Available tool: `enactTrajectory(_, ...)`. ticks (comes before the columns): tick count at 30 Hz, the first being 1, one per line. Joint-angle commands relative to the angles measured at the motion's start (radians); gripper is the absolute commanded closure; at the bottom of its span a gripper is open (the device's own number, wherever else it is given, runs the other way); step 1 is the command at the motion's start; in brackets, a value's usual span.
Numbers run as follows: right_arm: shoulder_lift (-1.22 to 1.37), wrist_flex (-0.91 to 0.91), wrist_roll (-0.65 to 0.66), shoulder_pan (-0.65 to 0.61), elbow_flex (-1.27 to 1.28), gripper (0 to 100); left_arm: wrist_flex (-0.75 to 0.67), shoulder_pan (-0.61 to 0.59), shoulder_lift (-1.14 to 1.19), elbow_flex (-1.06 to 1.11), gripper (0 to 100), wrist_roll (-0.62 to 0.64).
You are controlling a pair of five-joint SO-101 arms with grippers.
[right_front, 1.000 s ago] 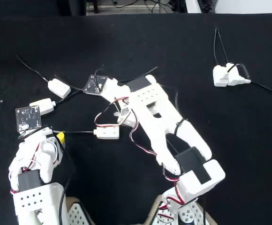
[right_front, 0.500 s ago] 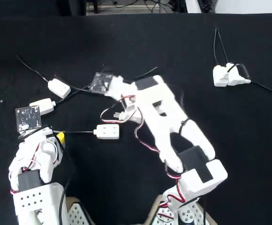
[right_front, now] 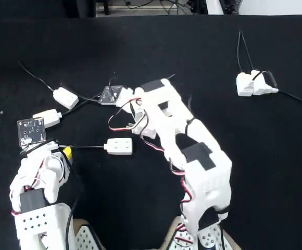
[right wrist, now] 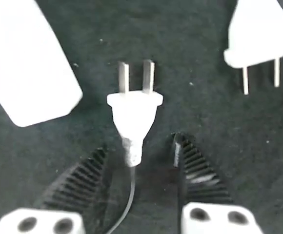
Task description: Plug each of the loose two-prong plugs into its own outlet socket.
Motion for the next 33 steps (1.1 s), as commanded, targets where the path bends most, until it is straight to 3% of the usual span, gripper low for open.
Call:
enactTrajectory(1,0.008,0.014,-0.002,0.008,-0.068,82.9,-0.018,-0.012,-0.009,-0.022,77,0.005)
enactTrajectory(6,0.038,0.011,0.055,0.008,-0.077,85.5,-0.018,-0.012,-0.009,-0.022,77,0.005)
enactTrajectory(9,0.048,0.012,0.097,0.008,-0.079,99.6,-0.018,-0.012,-0.009,-0.022,77,0.005)
enactTrajectory(24,-0.349,0.153,0.026,0.000,0.068,98.8,-0.018,-0.012,-0.009,-0.022,77,0.005)
enactTrajectory(31,-0.372,-0.100,-0.044,-0.021,0.311,98.0,-0.018,-0.010,-0.009,-0.021,77,0.005)
enactTrajectory(33,-0.340,-0.146,-0.044,-0.018,0.352,93.5,-0.018,-0.010,-0.009,-0.021,77,0.005)
